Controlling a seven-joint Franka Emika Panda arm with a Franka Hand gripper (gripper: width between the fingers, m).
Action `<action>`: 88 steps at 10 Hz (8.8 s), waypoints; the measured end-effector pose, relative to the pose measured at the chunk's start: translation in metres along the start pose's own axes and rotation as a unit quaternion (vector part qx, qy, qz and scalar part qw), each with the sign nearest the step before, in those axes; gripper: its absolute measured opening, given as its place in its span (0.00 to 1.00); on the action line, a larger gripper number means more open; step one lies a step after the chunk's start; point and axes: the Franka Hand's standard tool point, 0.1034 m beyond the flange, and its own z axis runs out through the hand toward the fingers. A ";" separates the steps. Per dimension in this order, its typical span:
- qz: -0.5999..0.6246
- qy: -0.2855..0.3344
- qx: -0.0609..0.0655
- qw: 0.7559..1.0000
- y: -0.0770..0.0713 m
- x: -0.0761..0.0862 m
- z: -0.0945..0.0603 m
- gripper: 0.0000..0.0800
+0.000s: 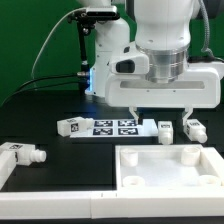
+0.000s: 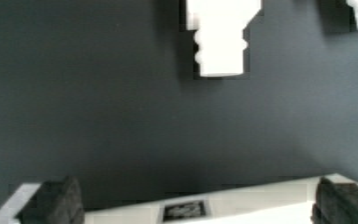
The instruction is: Assemble square table
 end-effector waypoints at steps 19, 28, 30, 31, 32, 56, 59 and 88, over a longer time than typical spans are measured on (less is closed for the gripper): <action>0.037 -0.021 -0.006 0.999 -0.009 -0.063 0.072 0.48; -0.442 -0.009 0.008 0.897 0.022 -0.031 0.036 0.36; -0.547 0.027 -0.023 0.836 0.021 -0.024 0.031 0.36; -0.610 0.055 -0.047 0.789 0.023 -0.024 0.024 0.36; -0.658 0.077 -0.067 0.746 0.029 -0.025 0.020 0.36; -0.975 0.004 -0.147 0.165 0.108 -0.032 0.049 0.76; -0.907 0.037 -0.163 0.386 0.091 -0.017 0.020 0.81; 0.095 0.012 0.086 0.992 0.114 0.022 -0.012 0.81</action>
Offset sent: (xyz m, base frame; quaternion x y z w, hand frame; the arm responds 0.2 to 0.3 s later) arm -0.0617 0.0380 -0.0192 -0.0618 0.0309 0.0681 0.9953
